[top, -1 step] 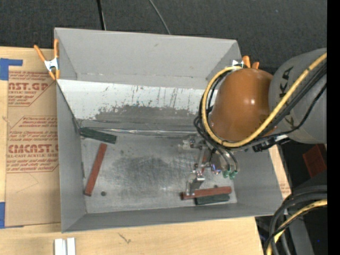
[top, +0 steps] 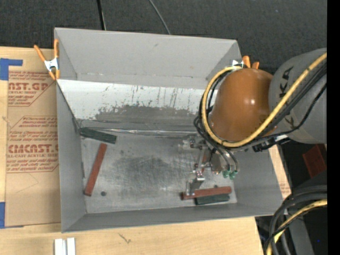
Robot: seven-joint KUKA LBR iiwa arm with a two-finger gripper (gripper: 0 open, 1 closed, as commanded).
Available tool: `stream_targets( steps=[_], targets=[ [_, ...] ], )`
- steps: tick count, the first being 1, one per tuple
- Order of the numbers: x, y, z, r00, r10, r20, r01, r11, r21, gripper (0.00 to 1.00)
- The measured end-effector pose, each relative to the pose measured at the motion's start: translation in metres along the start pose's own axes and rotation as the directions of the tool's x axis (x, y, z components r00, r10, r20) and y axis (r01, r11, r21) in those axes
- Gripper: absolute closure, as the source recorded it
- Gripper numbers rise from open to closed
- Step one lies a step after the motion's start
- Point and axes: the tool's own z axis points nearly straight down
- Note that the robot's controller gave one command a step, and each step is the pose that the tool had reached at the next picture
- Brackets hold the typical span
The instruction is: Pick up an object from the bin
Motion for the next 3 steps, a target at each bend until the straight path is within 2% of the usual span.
stream_targets(
  steps=[1, 2, 3],
  targets=[
    [-0.002, -0.003, 0.003, 1.000, -0.004, 0.005, 0.004, 1.000, -0.001, 0.00],
    [-0.063, -0.020, -0.001, 0.995, -0.104, -0.006, 0.104, 0.995, 0.002, 0.00],
    [-0.061, -0.046, 0.011, 0.983, -0.183, 0.012, 0.183, 0.983, 0.003, 0.00]
  ],
)
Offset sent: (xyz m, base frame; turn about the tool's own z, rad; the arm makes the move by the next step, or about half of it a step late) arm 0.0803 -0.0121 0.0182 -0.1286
